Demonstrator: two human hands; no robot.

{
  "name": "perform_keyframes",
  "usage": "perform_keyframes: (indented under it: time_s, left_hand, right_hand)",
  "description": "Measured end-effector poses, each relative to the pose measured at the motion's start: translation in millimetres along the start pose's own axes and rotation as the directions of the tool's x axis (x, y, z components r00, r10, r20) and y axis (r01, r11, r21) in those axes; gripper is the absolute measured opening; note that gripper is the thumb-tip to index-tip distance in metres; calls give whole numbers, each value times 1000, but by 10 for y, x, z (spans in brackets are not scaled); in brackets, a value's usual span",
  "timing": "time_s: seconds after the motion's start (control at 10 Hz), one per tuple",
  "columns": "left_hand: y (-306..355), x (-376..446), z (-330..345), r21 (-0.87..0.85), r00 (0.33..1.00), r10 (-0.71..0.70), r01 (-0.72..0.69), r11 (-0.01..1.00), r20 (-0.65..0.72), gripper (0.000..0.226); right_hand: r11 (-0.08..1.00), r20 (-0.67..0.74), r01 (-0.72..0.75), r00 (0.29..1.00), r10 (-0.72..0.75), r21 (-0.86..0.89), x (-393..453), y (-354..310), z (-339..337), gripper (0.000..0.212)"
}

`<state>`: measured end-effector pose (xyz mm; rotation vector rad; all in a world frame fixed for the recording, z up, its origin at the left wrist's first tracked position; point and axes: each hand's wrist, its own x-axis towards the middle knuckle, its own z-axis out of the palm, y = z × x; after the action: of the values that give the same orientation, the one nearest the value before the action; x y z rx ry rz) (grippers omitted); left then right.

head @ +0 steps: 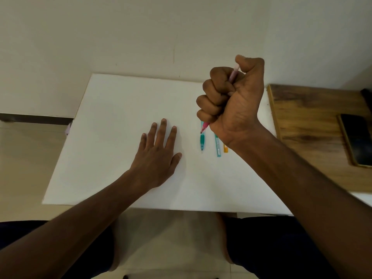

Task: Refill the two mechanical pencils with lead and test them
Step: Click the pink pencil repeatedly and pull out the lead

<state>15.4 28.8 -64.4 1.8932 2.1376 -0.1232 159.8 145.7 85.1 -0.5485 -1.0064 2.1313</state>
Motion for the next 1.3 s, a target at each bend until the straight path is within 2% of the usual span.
perform_keyframes:
  time_s: [0.4, 0.5, 0.6, 0.7, 0.9, 1.1, 1.3]
  left_hand:
    - [-7, 3, 7, -8, 1000, 1, -1, 1000, -3, 81]
    - [-6, -5, -3, -13, 1000, 6, -6, 1000, 4, 81]
    - [3, -5, -17, -7, 1000, -1, 1, 1000, 14, 81]
    - [14, -6, -30, -10, 1000, -4, 4, 1000, 21, 81]
    - [19, -3, -38, -12, 1000, -5, 5, 1000, 26, 81]
    - [17, -1, -21, -9, 1000, -2, 2, 1000, 15, 81]
    - [8, 5, 4, -5, 1000, -4, 4, 1000, 6, 81]
  right_hand:
    - [1000, -47, -10, 999, 9, -13, 11, -6, -18, 51]
    - [1000, -50, -22, 999, 21, -22, 3, 5, -14, 58]
    - [998, -118, -23, 993, 17, -55, 10, 26, -5, 62]
    - [997, -131, -29, 991, 20, -65, 20, 22, -10, 56]
    - [994, -146, -31, 989, 16, -100, 18, 43, -24, 58]
    - [1000, -126, -10, 992, 7, -24, 12, 7, -26, 66]
    - [1000, -114, 5, 993, -7, -23, 15, 9, -33, 63]
